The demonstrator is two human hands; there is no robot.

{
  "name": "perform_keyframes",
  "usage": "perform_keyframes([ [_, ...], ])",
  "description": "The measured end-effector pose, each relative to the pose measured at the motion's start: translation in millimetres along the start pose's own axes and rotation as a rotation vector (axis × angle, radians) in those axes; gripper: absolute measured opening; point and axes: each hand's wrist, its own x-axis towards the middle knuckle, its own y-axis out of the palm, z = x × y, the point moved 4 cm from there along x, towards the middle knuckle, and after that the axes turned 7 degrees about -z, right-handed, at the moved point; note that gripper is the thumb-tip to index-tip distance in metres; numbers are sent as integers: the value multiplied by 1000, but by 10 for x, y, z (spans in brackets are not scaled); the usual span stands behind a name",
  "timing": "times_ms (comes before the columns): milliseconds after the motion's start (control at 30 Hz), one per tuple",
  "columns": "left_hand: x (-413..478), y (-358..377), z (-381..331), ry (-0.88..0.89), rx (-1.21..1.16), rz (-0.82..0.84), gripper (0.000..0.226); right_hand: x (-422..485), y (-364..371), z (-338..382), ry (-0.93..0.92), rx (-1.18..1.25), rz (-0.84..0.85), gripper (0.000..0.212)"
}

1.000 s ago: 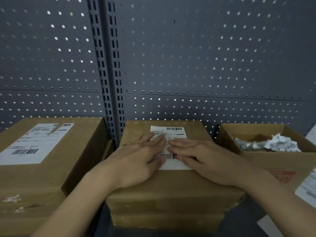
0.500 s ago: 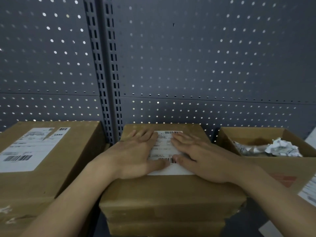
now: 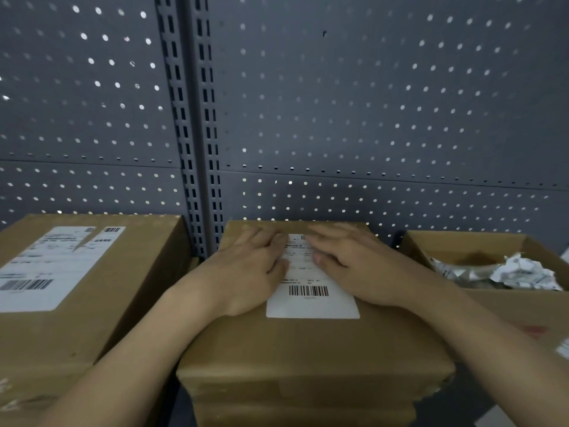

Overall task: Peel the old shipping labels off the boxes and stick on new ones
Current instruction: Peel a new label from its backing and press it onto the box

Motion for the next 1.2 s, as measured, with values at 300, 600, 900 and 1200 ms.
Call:
perform_keyframes([
  [300, -7, 92, 22, -50, 46, 64, 60, 35, 218, -102, 57, -43, 146, 53],
  [600, -57, 20, -23, -42, 32, 48, 60, -6, 168, -63, 102, -27, 213, 63],
  [900, -142, 9, -77, -103, 90, 54, 60, -12, 159, 71, 98, -115, 184, 58],
  [1200, -157, -39, -112, -75, 42, -27, 57, -305, 61, 224, 61, -33, 164, 54],
])
